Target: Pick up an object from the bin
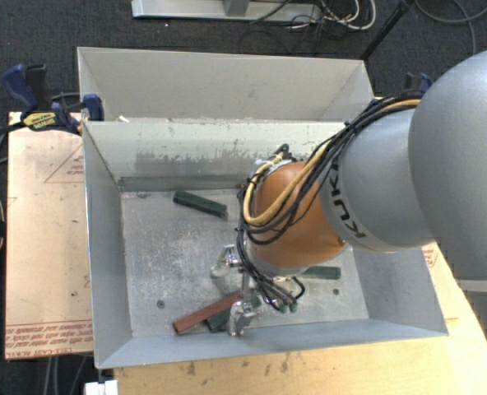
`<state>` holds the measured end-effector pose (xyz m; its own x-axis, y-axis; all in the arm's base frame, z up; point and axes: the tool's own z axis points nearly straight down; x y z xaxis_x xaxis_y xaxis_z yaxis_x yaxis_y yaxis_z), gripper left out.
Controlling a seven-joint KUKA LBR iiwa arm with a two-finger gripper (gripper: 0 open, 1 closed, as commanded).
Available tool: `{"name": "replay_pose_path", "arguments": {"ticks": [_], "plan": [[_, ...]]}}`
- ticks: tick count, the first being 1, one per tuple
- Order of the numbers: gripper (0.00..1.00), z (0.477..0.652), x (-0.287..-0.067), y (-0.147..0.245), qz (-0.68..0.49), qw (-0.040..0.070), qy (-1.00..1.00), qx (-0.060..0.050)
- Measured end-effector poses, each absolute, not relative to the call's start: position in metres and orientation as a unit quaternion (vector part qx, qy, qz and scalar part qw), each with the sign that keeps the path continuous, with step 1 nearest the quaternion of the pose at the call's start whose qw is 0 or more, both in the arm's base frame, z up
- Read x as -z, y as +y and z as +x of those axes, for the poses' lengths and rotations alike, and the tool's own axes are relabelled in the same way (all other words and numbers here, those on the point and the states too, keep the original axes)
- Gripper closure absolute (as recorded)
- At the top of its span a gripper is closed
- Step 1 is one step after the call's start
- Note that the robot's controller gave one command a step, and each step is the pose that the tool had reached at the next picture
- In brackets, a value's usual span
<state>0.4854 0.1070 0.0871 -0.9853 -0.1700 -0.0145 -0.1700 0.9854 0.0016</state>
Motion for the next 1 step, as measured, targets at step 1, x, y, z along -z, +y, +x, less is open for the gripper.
{"name": "replay_pose_path", "arguments": {"ticks": [1], "plan": [[1.00,0.4927,-0.0762,0.1159,-0.071,0.005,0.997,-0.001]]}}
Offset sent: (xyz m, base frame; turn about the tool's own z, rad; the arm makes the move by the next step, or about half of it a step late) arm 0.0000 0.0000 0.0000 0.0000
